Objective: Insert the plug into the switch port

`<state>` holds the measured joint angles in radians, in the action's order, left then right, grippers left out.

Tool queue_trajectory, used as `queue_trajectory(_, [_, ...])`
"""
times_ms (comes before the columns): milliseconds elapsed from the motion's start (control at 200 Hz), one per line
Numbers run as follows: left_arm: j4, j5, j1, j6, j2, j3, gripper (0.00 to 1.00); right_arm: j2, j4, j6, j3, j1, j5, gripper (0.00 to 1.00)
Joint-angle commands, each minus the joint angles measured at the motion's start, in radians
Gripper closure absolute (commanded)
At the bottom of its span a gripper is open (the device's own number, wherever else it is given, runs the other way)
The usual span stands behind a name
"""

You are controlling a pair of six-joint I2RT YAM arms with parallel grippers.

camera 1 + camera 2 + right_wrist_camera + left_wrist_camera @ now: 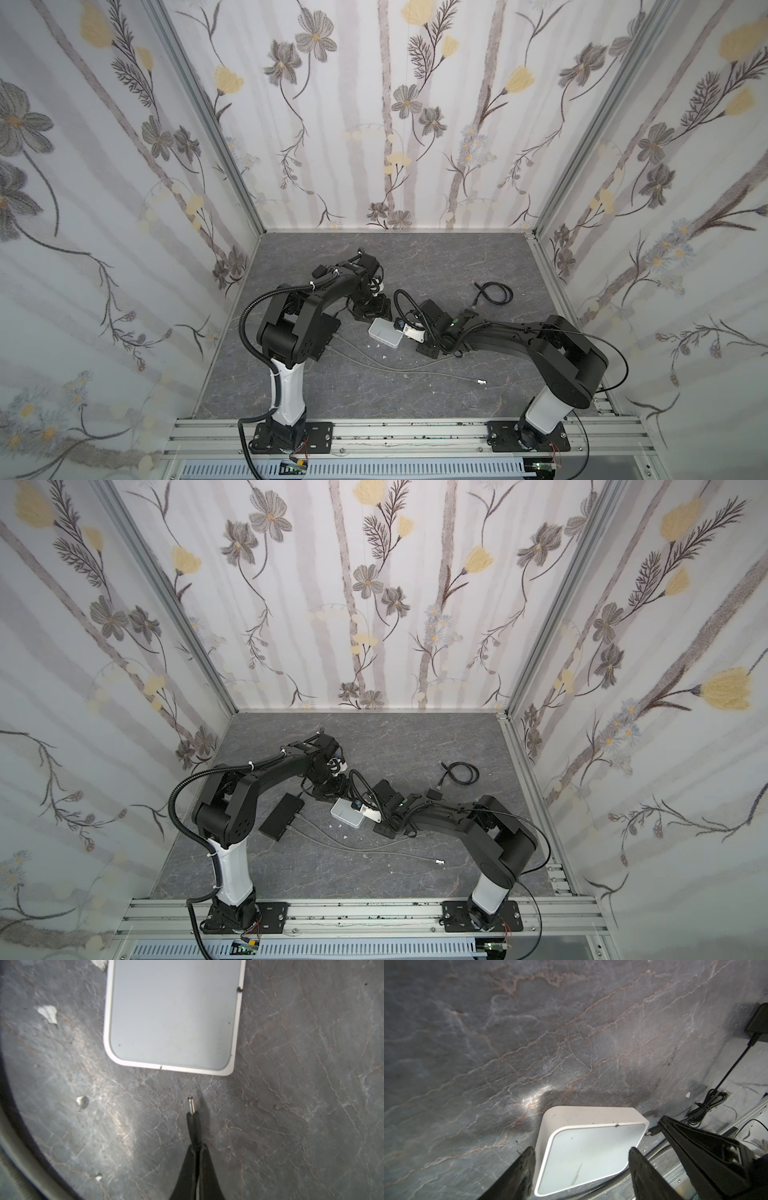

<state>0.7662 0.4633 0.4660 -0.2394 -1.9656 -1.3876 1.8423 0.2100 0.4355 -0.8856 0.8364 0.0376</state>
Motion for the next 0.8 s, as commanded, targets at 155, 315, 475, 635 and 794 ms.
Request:
queue_trajectory(155, [0.009, 0.001, 0.001, 0.002, -0.003, -0.001, 0.28, -0.023, -0.032, -0.002, 0.012, -0.031, 0.010, 1.00])
queue_trajectory(315, [0.010, 0.001, 0.000, 0.001, -0.004, -0.001, 0.28, -0.026, -0.038, 0.000, 0.025, -0.033, 0.008, 1.00])
queue_trajectory(475, [0.009, 0.001, 0.000, 0.002, -0.005, -0.001, 0.28, -0.024, -0.042, -0.003, 0.030, -0.031, 0.001, 1.00])
queue_trajectory(635, [0.009, 0.000, 0.000, 0.002, -0.007, -0.001, 0.28, -0.026, -0.044, -0.003, 0.032, -0.031, 0.001, 1.00])
queue_trajectory(794, [0.010, 0.000, 0.000, 0.001, -0.007, 0.000, 0.28, -0.025, -0.047, -0.003, 0.033, -0.031, -0.001, 1.00])
